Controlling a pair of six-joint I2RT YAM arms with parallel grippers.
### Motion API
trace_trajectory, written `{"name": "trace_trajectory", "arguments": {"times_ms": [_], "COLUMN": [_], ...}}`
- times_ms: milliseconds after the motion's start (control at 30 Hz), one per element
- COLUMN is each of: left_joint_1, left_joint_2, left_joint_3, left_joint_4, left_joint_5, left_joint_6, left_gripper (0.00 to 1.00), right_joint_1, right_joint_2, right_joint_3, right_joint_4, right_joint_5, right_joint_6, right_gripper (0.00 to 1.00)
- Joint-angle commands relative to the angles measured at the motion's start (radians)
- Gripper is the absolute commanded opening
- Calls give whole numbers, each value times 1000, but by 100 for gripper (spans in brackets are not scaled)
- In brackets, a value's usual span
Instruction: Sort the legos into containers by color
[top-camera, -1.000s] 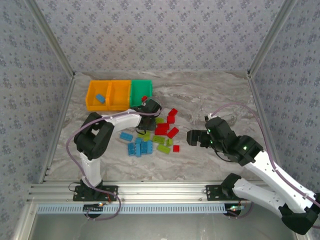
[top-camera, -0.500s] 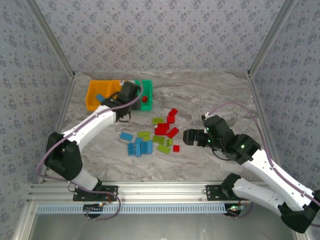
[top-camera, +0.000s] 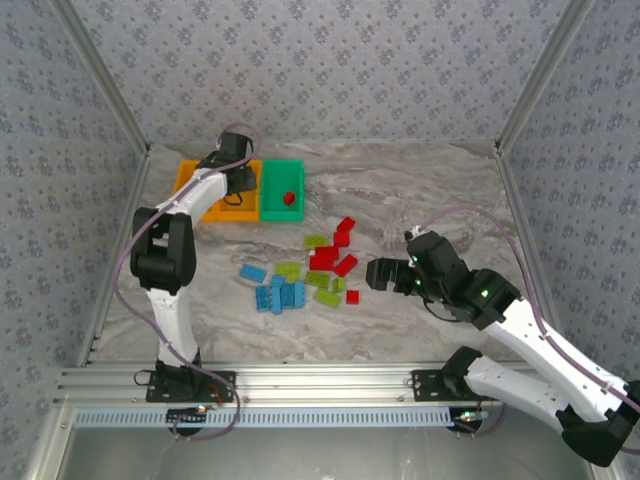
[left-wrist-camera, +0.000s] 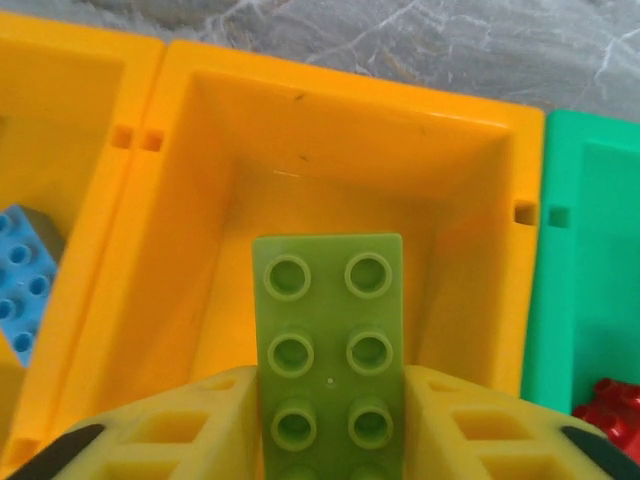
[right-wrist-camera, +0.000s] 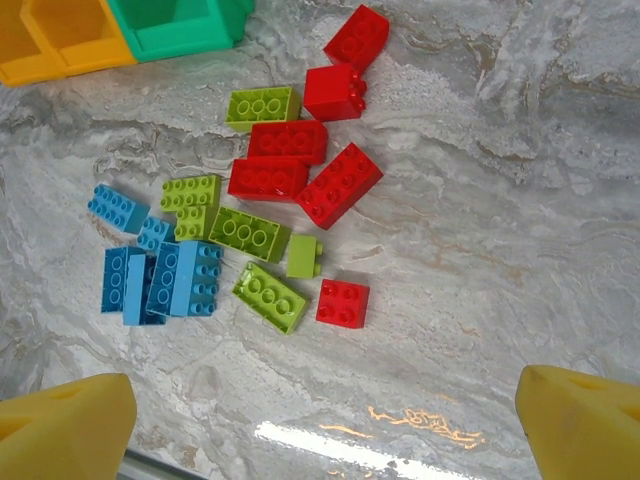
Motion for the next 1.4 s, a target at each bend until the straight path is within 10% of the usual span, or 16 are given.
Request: {"name": "trace_trajectory", "arguments": {"times_ms": [0, 400, 633, 933, 1267, 1367], "left_joint_1": [7, -71, -330, -667, -731, -731], "left_joint_2": [1, -474, -886, -1087, -1169, -1188], "left_joint_3": [85, -180, -412, -648, -744, -777], "left_joint_4": [-60, -24, -60, -151, -183, -166], "left_joint_5": [35, 174, 204, 220, 125, 126], "left_joint_6": [9, -2, 418, 962, 1081, 1100], "left_gripper": [48, 50, 56, 99, 99, 99], "right_joint_1": [0, -20, -114, -158, -174, -189], "right_joint_2": [-14, 80, 351, 824, 1269, 1340], "right_joint_3": [-5, -12, 60, 356, 737, 784], "right_joint_4": [-35, 67, 163, 230, 84, 93], "right_joint_5": [-11, 25, 4, -10, 123, 90], "right_joint_6": [33, 32, 77, 92, 122, 100], "right_gripper": [100, 100, 100, 90, 89, 69]}}
